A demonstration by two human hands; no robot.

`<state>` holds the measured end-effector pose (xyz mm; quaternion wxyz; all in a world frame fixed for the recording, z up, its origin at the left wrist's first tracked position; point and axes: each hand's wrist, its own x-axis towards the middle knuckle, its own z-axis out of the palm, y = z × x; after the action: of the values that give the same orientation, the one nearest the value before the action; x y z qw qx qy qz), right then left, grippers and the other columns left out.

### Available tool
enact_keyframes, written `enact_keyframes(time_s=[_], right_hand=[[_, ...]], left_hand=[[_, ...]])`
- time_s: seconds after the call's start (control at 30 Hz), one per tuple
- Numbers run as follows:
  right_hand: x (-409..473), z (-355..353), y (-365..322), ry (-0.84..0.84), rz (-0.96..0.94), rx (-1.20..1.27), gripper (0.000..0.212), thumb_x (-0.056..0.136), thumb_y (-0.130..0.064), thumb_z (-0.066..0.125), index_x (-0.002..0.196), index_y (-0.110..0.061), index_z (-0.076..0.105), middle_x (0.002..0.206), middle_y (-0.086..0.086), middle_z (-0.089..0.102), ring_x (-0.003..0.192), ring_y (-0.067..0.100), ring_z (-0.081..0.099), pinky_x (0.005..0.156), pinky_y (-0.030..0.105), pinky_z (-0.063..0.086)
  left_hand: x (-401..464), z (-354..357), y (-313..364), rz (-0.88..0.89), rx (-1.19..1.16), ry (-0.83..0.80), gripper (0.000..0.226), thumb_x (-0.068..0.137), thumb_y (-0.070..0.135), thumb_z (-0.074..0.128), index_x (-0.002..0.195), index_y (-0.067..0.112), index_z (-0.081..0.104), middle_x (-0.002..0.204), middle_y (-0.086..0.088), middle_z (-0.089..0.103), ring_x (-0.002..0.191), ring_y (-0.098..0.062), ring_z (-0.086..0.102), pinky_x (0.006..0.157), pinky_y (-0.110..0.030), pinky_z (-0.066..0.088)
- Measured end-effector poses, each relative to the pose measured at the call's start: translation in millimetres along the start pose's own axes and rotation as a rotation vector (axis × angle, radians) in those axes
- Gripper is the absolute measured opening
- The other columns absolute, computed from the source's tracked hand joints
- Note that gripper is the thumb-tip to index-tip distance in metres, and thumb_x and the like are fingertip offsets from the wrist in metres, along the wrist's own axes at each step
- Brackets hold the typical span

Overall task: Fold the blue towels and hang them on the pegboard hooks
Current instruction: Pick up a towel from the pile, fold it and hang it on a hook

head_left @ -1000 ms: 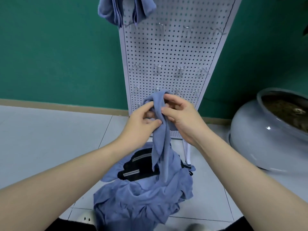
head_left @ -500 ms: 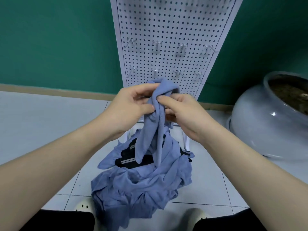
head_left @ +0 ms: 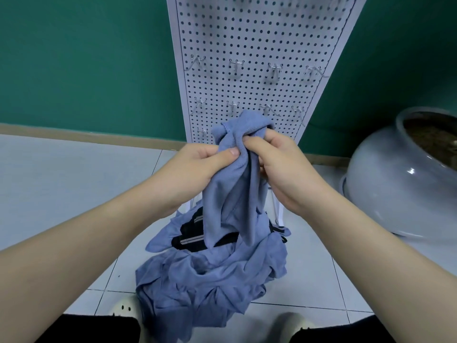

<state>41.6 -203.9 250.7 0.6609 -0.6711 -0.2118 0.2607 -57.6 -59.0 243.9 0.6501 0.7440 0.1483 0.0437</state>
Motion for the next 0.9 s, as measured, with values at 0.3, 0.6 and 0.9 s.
enact_keyframes(time_s=[0.3, 0.6, 0.9], right_hand=[[-1.6, -3.8, 2.0, 0.010, -0.099, -0.200, 0.046, 0.098, -0.039, 0.064, 0.099, 0.007, 0.063, 0.085, 0.010, 0.060, 0.080, 0.019, 0.054, 0.076, 0.040, 0.043], [-4.6, -7.0, -3.2, 0.044, -0.145, -0.264, 0.046, 0.091, -0.046, 0.061, 0.101, -0.002, 0.068, 0.098, 0.025, 0.070, 0.084, 0.018, 0.059, 0.083, 0.049, 0.053], [2.8, -29.9, -1.1, 0.086, -0.153, -0.263, 0.046, 0.101, -0.040, 0.062, 0.091, 0.005, 0.061, 0.077, 0.005, 0.060, 0.073, 0.014, 0.054, 0.072, 0.034, 0.044]], left_hand=[[-3.2, -2.7, 17.4, -0.277, -0.573, -0.219, 0.032, 0.098, 0.023, 0.058, 0.123, 0.006, 0.071, 0.123, -0.013, 0.074, 0.113, -0.024, 0.072, 0.098, -0.034, 0.058], [1.4, -4.5, 14.2, -0.140, -0.454, 0.052, 0.031, 0.094, 0.019, 0.068, 0.118, 0.000, 0.073, 0.113, -0.013, 0.077, 0.107, -0.024, 0.074, 0.090, -0.026, 0.060], [4.5, -24.3, 17.5, -0.096, -0.538, 0.248, 0.025, 0.096, 0.018, 0.067, 0.117, 0.006, 0.072, 0.112, -0.008, 0.078, 0.099, -0.018, 0.075, 0.085, -0.027, 0.060]])
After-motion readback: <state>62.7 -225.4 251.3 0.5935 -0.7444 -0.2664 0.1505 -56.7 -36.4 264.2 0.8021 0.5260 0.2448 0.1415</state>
